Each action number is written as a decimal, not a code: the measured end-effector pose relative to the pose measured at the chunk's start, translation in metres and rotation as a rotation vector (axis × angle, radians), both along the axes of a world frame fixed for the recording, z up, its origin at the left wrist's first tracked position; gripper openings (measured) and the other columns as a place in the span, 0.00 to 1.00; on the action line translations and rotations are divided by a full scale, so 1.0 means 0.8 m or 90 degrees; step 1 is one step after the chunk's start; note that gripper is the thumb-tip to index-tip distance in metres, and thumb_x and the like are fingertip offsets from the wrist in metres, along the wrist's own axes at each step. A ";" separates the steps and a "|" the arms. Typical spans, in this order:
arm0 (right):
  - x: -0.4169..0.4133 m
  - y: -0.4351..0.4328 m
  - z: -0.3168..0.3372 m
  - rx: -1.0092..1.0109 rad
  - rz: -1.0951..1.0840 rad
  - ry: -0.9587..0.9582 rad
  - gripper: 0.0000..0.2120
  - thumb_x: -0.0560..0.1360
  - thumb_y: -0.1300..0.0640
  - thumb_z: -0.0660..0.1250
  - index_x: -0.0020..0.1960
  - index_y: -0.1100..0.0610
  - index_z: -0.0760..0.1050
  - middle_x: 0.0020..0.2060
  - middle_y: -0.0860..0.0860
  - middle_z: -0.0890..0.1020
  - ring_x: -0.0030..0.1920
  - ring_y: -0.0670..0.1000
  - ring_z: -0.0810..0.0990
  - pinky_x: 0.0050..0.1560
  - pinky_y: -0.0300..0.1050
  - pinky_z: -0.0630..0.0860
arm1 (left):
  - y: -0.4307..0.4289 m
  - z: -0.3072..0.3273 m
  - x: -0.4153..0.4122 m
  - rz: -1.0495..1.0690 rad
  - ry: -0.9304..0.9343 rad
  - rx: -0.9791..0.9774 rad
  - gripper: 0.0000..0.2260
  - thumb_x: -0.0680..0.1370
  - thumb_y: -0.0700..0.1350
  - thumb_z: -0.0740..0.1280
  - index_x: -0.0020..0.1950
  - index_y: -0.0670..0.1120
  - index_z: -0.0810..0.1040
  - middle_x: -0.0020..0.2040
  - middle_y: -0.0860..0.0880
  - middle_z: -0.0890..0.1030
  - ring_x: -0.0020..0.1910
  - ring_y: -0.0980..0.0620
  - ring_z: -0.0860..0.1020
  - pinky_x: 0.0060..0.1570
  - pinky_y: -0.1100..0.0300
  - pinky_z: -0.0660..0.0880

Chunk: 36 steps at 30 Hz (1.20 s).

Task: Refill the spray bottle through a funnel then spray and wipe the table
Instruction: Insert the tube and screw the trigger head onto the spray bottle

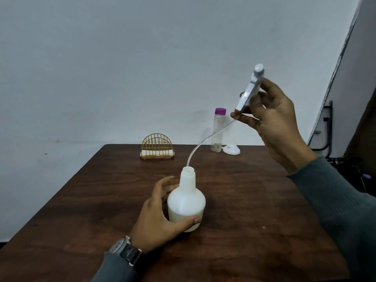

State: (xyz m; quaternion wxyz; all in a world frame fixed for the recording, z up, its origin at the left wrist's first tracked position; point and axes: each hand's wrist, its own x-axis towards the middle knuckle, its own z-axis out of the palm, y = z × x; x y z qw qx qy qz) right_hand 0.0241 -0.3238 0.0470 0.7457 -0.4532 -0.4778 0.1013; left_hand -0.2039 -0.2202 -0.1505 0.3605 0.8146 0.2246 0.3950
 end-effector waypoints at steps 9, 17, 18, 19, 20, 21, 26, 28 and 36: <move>-0.067 0.044 -0.060 -0.272 0.141 -0.089 0.18 0.83 0.67 0.63 0.70 0.55 0.70 0.49 0.52 0.82 0.38 0.50 0.86 0.37 0.40 0.82 | -0.003 -0.001 0.000 0.016 0.000 0.004 0.46 0.60 0.58 0.85 0.70 0.66 0.62 0.61 0.77 0.74 0.61 0.73 0.76 0.54 0.75 0.75; -0.067 0.051 -0.123 -0.311 0.127 -0.129 0.20 0.80 0.67 0.69 0.63 0.46 0.72 0.51 0.43 0.85 0.52 0.42 0.85 0.57 0.40 0.80 | -0.003 0.002 0.000 0.024 0.002 0.012 0.44 0.61 0.59 0.85 0.68 0.70 0.60 0.61 0.75 0.76 0.60 0.70 0.77 0.55 0.71 0.76; -0.067 0.051 -0.128 -0.305 0.120 -0.115 0.20 0.80 0.67 0.69 0.62 0.44 0.72 0.50 0.42 0.85 0.53 0.42 0.85 0.58 0.41 0.80 | -0.004 0.002 0.000 0.023 0.001 0.014 0.44 0.62 0.58 0.85 0.67 0.70 0.59 0.60 0.77 0.74 0.60 0.72 0.76 0.54 0.74 0.75; -0.066 0.051 -0.132 -0.297 0.113 -0.105 0.20 0.80 0.66 0.69 0.61 0.43 0.72 0.50 0.42 0.85 0.54 0.43 0.85 0.59 0.43 0.80 | -0.004 0.002 0.001 0.021 0.000 0.015 0.44 0.62 0.58 0.85 0.67 0.70 0.59 0.60 0.79 0.73 0.60 0.73 0.76 0.53 0.75 0.74; -0.066 0.052 -0.134 -0.291 0.111 -0.103 0.20 0.80 0.66 0.69 0.62 0.43 0.72 0.50 0.42 0.85 0.55 0.44 0.85 0.59 0.45 0.80 | -0.004 0.001 0.001 0.021 0.000 0.015 0.44 0.62 0.57 0.85 0.66 0.71 0.59 0.60 0.80 0.72 0.60 0.74 0.75 0.52 0.77 0.73; -0.066 0.052 -0.134 -0.287 0.114 -0.104 0.20 0.80 0.67 0.69 0.62 0.44 0.72 0.51 0.42 0.85 0.55 0.44 0.85 0.60 0.45 0.80 | -0.004 0.002 0.000 0.022 0.000 0.015 0.44 0.62 0.57 0.85 0.66 0.71 0.59 0.59 0.81 0.72 0.60 0.75 0.74 0.52 0.78 0.73; -0.064 0.049 -0.136 -0.287 0.140 -0.116 0.20 0.80 0.67 0.69 0.60 0.42 0.74 0.51 0.43 0.87 0.57 0.46 0.85 0.58 0.48 0.82 | -0.005 0.003 0.000 0.023 -0.011 0.025 0.44 0.61 0.56 0.86 0.68 0.67 0.62 0.61 0.75 0.75 0.60 0.71 0.76 0.52 0.76 0.74; -0.065 0.046 -0.136 -0.295 0.138 -0.119 0.21 0.79 0.66 0.70 0.61 0.42 0.75 0.54 0.45 0.86 0.59 0.47 0.85 0.62 0.53 0.81 | -0.005 0.002 0.001 0.022 -0.016 0.024 0.44 0.61 0.56 0.86 0.70 0.64 0.65 0.61 0.71 0.77 0.60 0.68 0.78 0.52 0.72 0.77; -0.081 0.032 -0.132 -0.300 -0.024 -0.236 0.31 0.68 0.48 0.80 0.68 0.40 0.73 0.39 0.42 0.78 0.44 0.43 0.83 0.50 0.43 0.82 | -0.008 0.000 0.003 0.020 -0.023 0.028 0.48 0.59 0.52 0.87 0.70 0.68 0.64 0.59 0.73 0.79 0.57 0.71 0.79 0.51 0.73 0.77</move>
